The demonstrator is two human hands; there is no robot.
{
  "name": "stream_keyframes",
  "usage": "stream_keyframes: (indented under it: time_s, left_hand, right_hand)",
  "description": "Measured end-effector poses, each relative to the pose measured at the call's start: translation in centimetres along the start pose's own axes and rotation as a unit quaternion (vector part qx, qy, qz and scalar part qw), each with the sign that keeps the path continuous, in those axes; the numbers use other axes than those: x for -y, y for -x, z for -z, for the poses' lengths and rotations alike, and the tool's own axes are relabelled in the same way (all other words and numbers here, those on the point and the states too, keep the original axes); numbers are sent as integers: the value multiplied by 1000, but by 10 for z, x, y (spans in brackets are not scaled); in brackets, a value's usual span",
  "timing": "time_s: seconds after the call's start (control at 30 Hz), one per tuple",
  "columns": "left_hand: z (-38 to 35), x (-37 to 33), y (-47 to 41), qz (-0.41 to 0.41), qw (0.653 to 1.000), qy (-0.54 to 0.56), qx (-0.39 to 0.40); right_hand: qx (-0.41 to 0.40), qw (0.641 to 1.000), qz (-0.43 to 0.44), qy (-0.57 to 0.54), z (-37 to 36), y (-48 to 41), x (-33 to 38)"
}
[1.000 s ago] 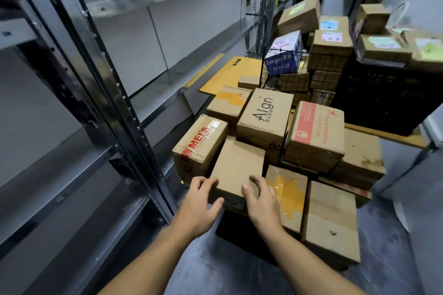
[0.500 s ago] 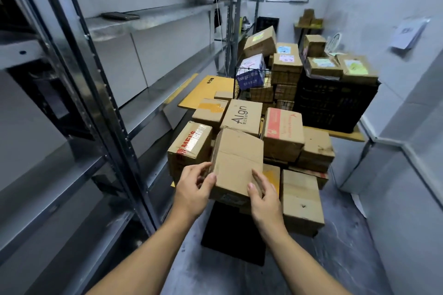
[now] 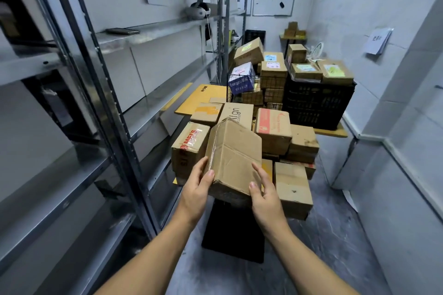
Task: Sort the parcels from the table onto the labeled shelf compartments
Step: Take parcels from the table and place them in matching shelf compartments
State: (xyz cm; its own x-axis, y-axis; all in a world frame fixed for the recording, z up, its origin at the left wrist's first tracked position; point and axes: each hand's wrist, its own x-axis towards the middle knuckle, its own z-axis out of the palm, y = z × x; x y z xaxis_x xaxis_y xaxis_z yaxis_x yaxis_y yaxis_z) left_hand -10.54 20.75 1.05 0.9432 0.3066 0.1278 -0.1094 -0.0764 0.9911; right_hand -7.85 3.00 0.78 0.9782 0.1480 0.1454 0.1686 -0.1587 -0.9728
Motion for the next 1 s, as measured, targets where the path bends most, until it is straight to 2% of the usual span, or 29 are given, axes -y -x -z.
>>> stream_keyframes:
  time_s: [0.1,0.23,0.43,0.57,0.77,0.9,1.0]
  left_hand:
    - [2,-9,9,-19,999,19,-21]
    - [18,-18,19,-61,994,-59,-69]
    - [31,-25,47,-109,961,-216,-134]
    - [22,-38,66,-138,950,-241,-143]
    - [26,-49,85,-91,950,-206,-215]
    - [33,-52,105,-53,939,-228,-251]
    - [40,-54,127,-38,924,-251,-287]
  right_hand:
    - [33,999,5,29,-3,6,5]
    - [61,994,11,85,-11,1,20]
    - [191,977,-17,-90,-30,-2,45]
    - [205,972,-16,-118,-31,-3,49]
    - [229,962,7,-148,-26,-2,49]
    - [298,927,-34,-224,-24,2,50]
    - [358,901,-38,-241,-25,12,53]
